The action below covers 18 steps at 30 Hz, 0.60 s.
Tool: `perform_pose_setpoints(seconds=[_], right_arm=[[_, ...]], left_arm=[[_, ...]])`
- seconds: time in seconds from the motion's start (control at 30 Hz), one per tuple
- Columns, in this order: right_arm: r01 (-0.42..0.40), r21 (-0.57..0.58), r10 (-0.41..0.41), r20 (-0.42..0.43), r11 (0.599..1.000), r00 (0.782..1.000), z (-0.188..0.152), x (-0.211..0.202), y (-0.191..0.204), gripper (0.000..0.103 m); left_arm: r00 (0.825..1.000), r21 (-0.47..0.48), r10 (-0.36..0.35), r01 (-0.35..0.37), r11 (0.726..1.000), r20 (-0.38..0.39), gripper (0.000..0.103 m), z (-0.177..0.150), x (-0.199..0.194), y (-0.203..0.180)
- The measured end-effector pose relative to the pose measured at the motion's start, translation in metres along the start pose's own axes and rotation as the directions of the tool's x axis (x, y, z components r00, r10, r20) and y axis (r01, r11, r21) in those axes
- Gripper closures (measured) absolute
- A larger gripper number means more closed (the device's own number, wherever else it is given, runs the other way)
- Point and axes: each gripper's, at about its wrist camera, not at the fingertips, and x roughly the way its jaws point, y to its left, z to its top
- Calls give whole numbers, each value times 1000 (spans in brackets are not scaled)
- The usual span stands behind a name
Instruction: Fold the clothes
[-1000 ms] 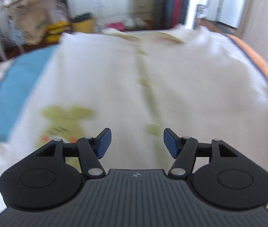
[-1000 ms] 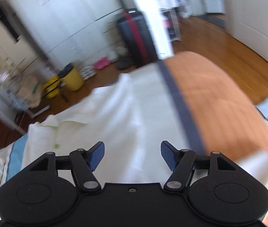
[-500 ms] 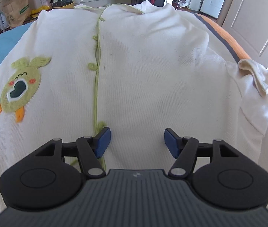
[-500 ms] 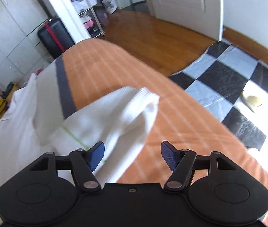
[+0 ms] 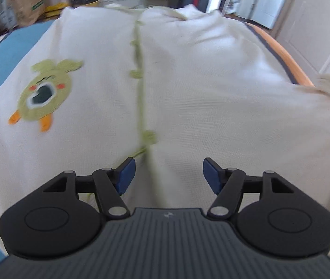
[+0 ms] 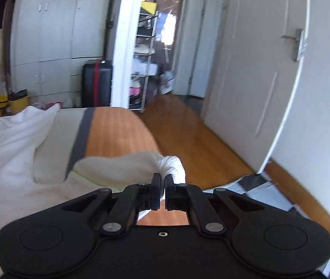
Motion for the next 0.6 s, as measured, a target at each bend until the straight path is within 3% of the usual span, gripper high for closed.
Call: perform_pose_setpoints(seconds=[0.1,0.33,0.47,0.57,0.6], right_arm=[[-4,17,6,-127,1000,992,-18,17,-10,100],[24,58,-11,-224,998,975,-58,44,-10,100],[53,25,-46,-223,998,974,-57,40,-14,98],[170,-137,-205,-313,976,927,-65,49,-15,90],[166,-137,-201,-299,977,933,-65,43,-20,83]], left_arm=[[999,-70,-52,51,996,-11,39,1,1,14],[998,-38,-48,46,998,-43,39,-7,-7,17],[997,-67,-59,56,996,-41,39,-7,-11,29],[996,-118,-75,71,991,-37,39,-7,-11,37],[996,-130,-79,74,989,-35,39,-8,-11,38]])
